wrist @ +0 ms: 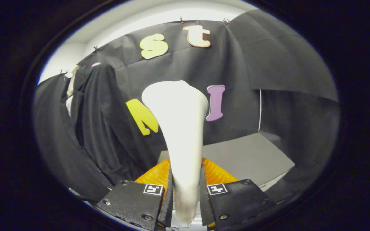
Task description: Iron the clothes twice with a garment steamer, once on the left side and once on the right side.
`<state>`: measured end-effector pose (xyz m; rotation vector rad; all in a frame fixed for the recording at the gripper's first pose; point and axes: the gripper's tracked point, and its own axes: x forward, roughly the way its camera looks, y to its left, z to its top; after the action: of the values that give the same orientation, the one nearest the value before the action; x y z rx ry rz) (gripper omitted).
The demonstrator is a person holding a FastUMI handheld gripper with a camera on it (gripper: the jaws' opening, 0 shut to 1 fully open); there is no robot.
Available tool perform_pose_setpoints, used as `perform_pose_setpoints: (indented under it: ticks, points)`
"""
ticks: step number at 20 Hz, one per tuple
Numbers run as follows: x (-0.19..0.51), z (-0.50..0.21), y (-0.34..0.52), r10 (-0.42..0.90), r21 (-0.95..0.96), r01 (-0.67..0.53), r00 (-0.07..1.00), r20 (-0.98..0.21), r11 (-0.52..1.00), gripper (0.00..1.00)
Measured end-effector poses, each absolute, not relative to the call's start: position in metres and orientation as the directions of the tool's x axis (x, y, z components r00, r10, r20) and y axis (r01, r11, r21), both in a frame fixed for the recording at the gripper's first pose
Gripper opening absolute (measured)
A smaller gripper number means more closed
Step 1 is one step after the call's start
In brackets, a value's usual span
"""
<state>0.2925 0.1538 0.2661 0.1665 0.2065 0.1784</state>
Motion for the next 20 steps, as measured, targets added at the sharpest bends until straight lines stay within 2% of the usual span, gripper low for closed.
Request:
perform_pose_setpoints:
  ticks: [10,20]
  points:
    - [0.267,0.328,0.281,0.223,0.087,-0.215,0.971,-0.092,0.973,0.37]
    - [0.264,0.390,0.391,0.217,-0.008,-0.217,0.976,-0.009,0.976,0.37]
